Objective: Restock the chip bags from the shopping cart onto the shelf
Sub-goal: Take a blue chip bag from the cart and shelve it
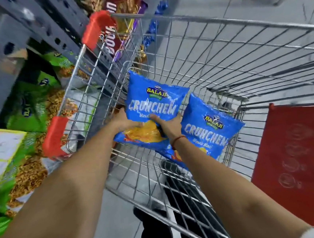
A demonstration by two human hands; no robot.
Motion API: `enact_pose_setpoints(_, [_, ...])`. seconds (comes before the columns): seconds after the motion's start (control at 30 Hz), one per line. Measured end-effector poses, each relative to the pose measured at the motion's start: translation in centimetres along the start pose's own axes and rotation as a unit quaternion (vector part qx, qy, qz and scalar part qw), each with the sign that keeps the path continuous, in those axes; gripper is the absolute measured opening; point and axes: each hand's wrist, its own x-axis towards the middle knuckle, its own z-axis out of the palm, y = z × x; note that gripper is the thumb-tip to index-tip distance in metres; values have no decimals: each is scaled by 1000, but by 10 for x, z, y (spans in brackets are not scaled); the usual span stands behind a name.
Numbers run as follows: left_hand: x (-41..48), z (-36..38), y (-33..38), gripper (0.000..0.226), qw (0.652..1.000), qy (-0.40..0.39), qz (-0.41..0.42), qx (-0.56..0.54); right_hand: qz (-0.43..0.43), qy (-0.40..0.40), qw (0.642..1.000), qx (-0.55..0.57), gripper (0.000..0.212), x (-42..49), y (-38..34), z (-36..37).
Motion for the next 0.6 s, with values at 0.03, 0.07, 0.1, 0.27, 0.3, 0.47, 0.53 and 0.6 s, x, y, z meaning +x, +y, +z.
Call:
enact_pose_setpoints(0.03, [-1,-1,0,113,1000,-4,1,-12,-1,1,1000,3,100,-2,-2,-3])
enact_pose_setpoints(0.07, [-6,-1,3,108,1000,-5,-2,-21,-5,-2,1000,7,91,-3,-3,-5])
enact_pose_setpoints(0.1, [-22,-2,15,98,1000,-7,1,-24,-9,-9,1000,14,83,-4,-5,-8])
enact_pose_setpoints(0.27, [-69,-3,43,68,998,-7,5,-55,-42,-43,998,9,88,-16,-20,-19])
enact_pose_setpoints(0.3, [-74,-3,45,66,998,-5,7,-68,-48,-45,998,8,88,-17,-23,-21])
enact_pose_setpoints(0.47, [-122,-11,66,58,992,21,63,-111,-122,-40,992,10,96,-50,-61,-43])
enact_pose_setpoints(0.53, [-145,-17,77,62,988,39,91,-120,-157,-42,987,8,91,-71,-82,-54])
enact_pose_setpoints(0.6, [-169,-25,91,77,982,59,129,-123,-193,-46,980,18,76,-93,-103,-65])
